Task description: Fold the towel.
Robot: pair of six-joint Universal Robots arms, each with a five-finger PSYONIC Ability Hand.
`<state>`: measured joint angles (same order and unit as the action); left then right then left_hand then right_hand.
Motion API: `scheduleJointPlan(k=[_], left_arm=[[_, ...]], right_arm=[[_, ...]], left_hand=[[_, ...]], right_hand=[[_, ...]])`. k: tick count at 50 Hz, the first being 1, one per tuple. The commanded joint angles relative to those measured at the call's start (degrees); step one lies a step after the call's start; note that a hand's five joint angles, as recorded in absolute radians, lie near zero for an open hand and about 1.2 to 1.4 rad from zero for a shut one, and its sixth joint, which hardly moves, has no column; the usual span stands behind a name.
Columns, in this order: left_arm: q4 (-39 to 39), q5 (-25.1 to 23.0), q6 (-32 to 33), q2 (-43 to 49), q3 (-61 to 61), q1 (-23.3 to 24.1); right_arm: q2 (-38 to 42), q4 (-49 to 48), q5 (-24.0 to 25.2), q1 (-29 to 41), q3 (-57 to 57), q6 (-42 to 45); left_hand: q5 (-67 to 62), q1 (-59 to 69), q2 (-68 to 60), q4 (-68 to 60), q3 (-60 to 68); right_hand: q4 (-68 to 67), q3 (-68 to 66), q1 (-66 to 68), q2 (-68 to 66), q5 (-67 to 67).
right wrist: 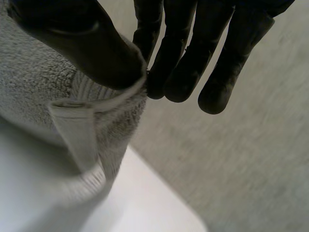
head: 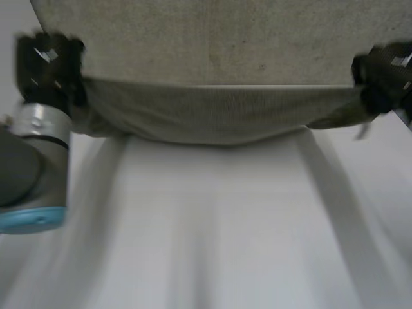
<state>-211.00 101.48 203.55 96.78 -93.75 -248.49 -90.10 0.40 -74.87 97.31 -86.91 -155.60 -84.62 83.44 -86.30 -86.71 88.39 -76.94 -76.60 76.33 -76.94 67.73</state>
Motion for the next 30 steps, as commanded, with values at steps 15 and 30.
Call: scheduleJointPlan(k=[15, 30], left_arm=[[16.3, -10.5, 3.0, -5.6, 1.5, -3.3], [13.9, -10.2, 15.2, 19.3, 20.9, -4.0]], right_arm=[[9.0, 22.8, 4.0, 1.6, 20.1, 17.9], [29.0, -3.8, -7.0, 8.5, 32.9, 27.4]], left_hand=[[14.6, -3.4, 6.3, 6.7, -8.4], [14.6, -3.4, 6.3, 6.7, -8.4]], right_hand=[[-3.1, -3.4, 3.7, -3.1, 2.3], [-3.1, -3.4, 3.7, -3.1, 2.3]])
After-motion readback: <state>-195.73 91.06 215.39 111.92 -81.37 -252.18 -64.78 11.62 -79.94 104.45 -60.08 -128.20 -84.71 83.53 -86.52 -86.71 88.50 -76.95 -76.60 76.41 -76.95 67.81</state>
